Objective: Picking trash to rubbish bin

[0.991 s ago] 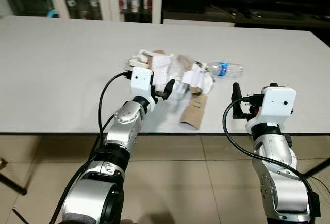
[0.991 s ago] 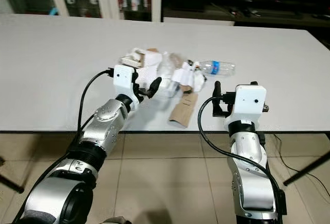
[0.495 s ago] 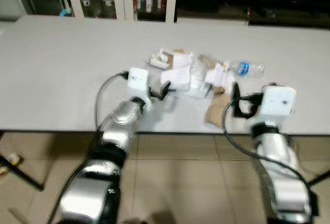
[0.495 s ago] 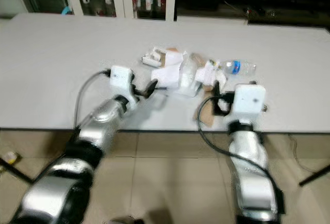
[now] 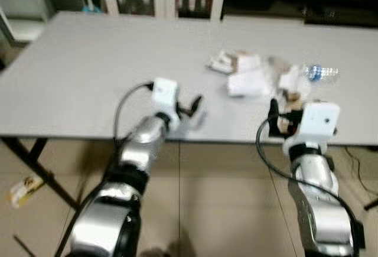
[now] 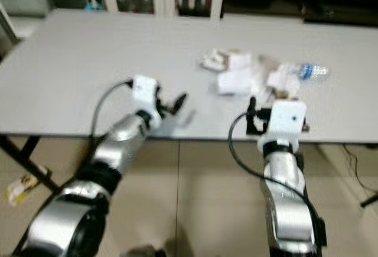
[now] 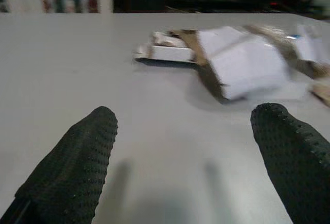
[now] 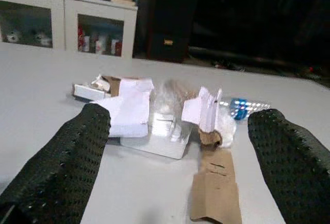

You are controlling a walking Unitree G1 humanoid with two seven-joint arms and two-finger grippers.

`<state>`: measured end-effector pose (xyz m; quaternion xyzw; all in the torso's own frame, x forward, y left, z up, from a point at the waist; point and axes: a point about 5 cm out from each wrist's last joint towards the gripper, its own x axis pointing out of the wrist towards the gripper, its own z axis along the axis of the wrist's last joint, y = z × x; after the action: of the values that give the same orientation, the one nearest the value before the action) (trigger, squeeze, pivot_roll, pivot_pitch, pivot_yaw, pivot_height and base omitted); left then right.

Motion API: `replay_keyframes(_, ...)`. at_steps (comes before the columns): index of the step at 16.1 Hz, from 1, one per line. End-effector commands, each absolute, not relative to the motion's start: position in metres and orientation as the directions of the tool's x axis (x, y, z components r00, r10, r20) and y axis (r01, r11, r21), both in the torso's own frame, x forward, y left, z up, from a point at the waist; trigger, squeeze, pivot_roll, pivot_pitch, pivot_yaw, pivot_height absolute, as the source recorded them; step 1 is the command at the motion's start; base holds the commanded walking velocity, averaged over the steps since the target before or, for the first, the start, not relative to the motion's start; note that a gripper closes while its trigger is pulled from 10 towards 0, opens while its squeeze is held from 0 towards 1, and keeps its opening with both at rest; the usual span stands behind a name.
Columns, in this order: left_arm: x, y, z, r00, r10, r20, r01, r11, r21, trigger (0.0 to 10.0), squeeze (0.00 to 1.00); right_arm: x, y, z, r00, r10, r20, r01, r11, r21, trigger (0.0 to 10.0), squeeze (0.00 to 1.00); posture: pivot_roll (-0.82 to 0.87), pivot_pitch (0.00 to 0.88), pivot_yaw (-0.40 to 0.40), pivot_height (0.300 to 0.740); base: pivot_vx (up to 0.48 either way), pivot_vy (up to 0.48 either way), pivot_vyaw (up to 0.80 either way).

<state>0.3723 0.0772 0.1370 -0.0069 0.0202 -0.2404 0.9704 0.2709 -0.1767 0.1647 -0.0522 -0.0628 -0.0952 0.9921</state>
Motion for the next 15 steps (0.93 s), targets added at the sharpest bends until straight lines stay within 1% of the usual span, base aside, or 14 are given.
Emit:
replay_keyframes(1, 0.3737, 0.0746, 0.1442, 0.875, -0.483, -0.006, 0.483, 0.875, -0.011, 10.0, 0.00, 0.2706, -0.1852, 0.1664, 0.963, -0.231, 0.137, 0.246, 0.964, -0.100, 10.0, 0.00, 0.16, 0.058, -0.055, 0.740, 0.277, 0.000, 0.00)
replay_keyframes(3, 0.3738, 0.0695, 0.1482, 0.862, -0.506, 0.013, 0.506, 0.862, -0.030, 10.0, 0.00, 0.2705, -0.1861, 0.1654, 0.959, -0.250, 0.132, 0.263, 0.960, -0.099, 10.0, 0.00, 0.16, 0.063, -0.050, 0.740, 0.345, 0.000, 0.00)
replay_keyframes(15, 0.3746, 0.0686, 0.1494, 0.850, -0.526, 0.009, 0.526, 0.850, -0.025, 10.0, 0.00, 0.2724, -0.1881, 0.1652, 0.946, -0.294, 0.136, 0.309, 0.945, -0.107, 10.0, 0.00, 0.17, 0.064, -0.036, 0.740, 0.478, 0.000, 0.00)
